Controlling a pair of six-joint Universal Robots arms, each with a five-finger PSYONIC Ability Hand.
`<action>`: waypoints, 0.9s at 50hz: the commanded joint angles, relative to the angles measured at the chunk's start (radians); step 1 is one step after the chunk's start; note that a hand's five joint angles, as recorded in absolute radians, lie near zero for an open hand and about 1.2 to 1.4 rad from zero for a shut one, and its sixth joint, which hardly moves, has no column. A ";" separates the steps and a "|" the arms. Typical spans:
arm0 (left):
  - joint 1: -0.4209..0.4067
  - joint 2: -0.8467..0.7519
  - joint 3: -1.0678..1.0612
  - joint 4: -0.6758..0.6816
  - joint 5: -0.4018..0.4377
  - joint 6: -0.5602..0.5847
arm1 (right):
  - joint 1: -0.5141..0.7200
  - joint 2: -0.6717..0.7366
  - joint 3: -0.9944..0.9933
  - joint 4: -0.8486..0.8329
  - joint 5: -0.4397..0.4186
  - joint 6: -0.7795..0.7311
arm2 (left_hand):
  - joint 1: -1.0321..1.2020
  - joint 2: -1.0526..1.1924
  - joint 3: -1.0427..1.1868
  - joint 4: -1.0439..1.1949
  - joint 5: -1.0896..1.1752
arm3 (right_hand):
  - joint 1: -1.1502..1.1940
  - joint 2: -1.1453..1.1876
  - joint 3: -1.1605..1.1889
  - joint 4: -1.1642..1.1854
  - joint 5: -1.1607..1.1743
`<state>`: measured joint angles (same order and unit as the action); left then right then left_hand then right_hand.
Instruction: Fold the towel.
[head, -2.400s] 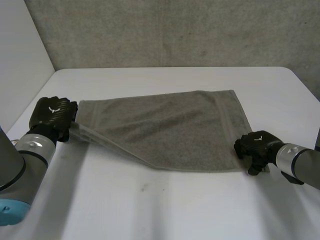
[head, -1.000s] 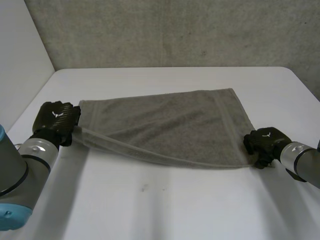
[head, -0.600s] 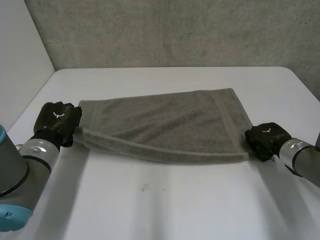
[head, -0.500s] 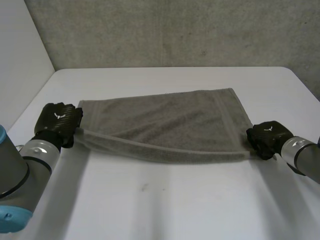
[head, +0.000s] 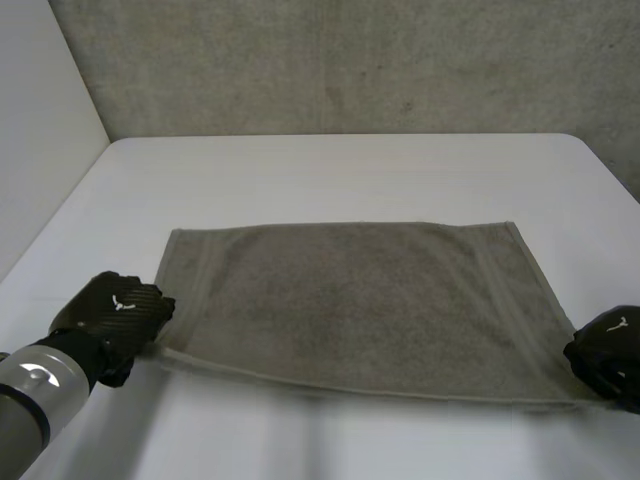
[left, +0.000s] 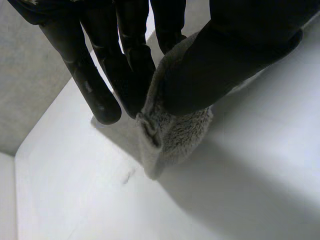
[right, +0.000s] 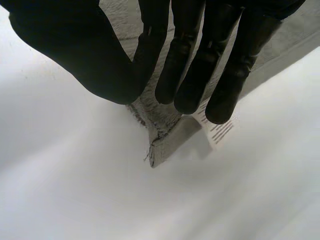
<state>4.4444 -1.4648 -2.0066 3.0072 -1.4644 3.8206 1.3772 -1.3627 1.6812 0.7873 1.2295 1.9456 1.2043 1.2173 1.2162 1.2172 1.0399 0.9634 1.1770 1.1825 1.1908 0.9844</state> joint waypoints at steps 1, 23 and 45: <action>0.027 -0.024 0.032 0.071 0.065 -0.015 | 0.019 0.019 -0.061 -0.158 -0.082 0.148 | 0.192 0.179 0.180 0.179 0.182 | 0.433 0.219 0.214 0.205 0.237; -0.031 -0.646 0.589 0.332 0.015 -0.104 | 0.281 0.479 -0.550 -0.634 0.042 0.478 | 0.192 0.179 0.180 0.179 0.182 | 0.433 0.219 0.214 0.205 0.237; -0.051 -1.036 1.049 0.374 -0.051 -0.114 | 0.342 0.784 -0.854 -0.867 0.094 0.498 | 0.035 0.022 0.024 0.022 0.025 | 0.294 0.081 0.075 0.067 0.099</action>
<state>4.3928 -2.4582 -0.9907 3.3746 -1.5194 3.7056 1.7100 -0.6663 0.9054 -0.0776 1.3294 2.4452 1.2056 1.2173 1.2162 1.2173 1.0399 0.9634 1.1770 1.1886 1.1912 0.9908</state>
